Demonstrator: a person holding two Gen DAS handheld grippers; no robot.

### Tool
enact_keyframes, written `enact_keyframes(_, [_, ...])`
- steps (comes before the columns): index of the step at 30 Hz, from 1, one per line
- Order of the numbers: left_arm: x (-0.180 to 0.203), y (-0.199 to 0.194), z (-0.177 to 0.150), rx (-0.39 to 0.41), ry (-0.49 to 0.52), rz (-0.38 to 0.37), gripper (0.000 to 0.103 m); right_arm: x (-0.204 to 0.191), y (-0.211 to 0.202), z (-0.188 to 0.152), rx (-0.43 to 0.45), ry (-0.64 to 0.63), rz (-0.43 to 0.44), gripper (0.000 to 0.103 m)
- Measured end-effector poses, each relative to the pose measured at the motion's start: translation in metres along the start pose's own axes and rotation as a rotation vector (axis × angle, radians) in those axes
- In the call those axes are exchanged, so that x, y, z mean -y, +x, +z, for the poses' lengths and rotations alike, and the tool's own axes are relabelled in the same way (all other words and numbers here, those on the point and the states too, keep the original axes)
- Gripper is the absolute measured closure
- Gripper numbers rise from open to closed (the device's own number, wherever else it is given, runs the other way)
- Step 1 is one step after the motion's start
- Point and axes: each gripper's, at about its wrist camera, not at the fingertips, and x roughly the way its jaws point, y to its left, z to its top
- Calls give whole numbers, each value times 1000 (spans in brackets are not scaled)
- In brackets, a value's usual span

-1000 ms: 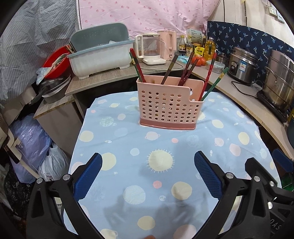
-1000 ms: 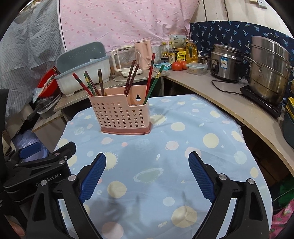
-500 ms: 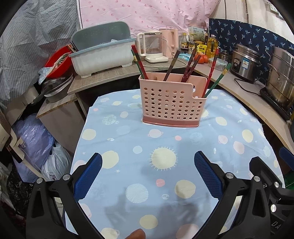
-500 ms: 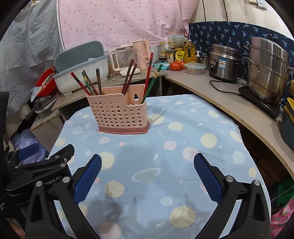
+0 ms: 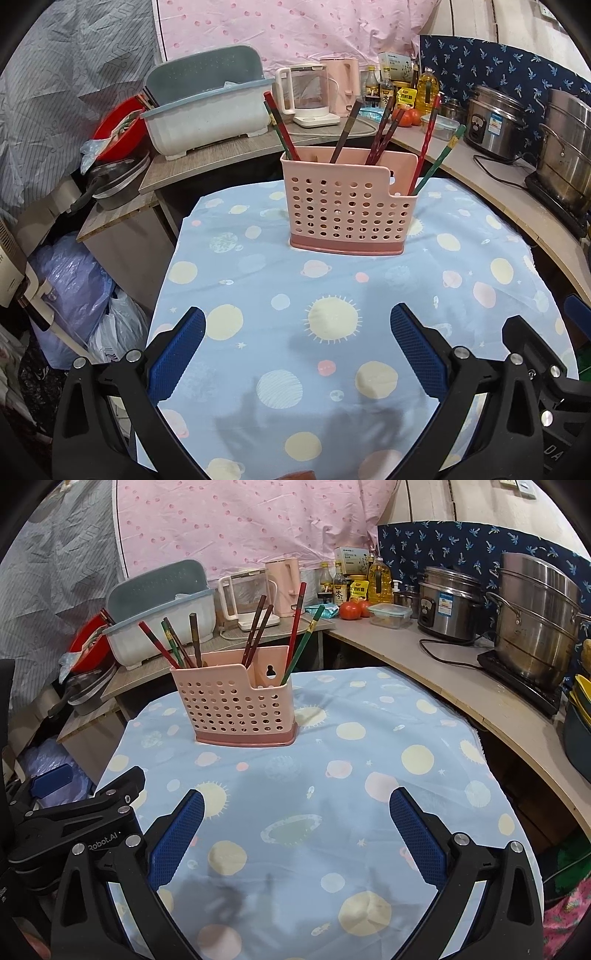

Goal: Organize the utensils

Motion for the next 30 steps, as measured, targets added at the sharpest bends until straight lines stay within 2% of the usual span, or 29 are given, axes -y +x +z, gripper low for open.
enact_keyframes(19, [2, 0, 1, 6, 12, -3, 7, 2, 1, -1, -3, 0, -6, 6])
enact_keyframes(30, [6, 2, 1, -3, 16, -54, 8, 11, -2, -3, 0, 17, -34, 6])
